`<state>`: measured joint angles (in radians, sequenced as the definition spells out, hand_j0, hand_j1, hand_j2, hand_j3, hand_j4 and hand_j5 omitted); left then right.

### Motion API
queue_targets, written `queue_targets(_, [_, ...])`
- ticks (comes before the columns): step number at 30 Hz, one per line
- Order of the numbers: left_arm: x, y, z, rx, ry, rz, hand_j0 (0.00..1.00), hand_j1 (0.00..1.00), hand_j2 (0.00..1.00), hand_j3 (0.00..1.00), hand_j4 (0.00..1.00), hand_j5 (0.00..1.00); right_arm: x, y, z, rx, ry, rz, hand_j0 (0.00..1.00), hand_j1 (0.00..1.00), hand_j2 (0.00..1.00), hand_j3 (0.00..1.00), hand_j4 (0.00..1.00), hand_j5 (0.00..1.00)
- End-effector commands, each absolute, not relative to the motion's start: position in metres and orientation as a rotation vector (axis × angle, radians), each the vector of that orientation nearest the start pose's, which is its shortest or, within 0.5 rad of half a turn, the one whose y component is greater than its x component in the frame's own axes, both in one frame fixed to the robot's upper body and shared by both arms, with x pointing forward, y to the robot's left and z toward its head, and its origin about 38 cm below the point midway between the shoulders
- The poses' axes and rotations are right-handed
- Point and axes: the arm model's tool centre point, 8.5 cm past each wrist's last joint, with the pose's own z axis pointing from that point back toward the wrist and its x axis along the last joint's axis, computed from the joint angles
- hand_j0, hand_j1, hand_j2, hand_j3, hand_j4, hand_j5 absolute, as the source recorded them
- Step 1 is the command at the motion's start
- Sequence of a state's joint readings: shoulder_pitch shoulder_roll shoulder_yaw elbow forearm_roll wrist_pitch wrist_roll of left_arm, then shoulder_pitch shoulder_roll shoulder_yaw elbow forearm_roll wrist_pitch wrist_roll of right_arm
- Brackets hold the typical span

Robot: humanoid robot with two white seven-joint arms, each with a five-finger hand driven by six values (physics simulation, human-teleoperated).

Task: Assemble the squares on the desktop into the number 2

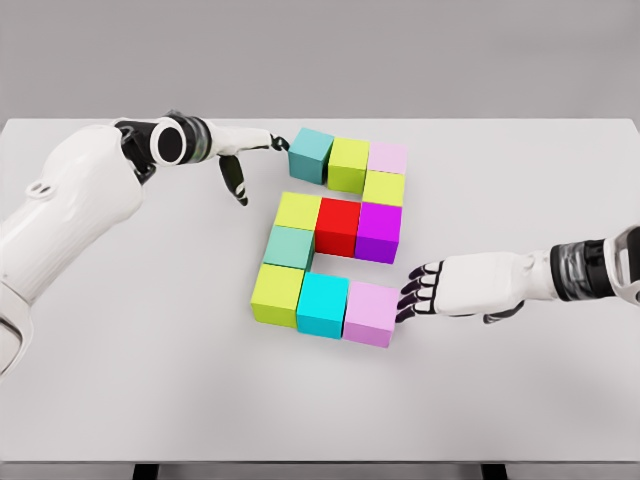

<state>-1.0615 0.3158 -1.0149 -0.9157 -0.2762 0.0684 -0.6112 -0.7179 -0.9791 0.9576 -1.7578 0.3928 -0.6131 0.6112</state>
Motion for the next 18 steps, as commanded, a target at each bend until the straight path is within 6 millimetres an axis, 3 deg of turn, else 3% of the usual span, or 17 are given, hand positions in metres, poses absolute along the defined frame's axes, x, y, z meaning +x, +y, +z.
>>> queue_targets(1, [0.5572,0.1636,0.1827,0.344,-0.983,-1.692,1.00,1.00,1.00,1.00,1.00,1.00,0.3556,-0.2509,0.1887,0.145,1.475,-3.119,1.00,1.00,1.00,1.00,1.00,1.00])
queue_targets(18, [0.5549,0.1596,0.1847,0.338,-0.997,-1.703,1.00,1.00,1.00,1.00,1.00,1.00,0.3566,-0.2540,0.1883,0.151,1.469,-3.130,1.00,1.00,1.00,1.00,1.00,1.00])
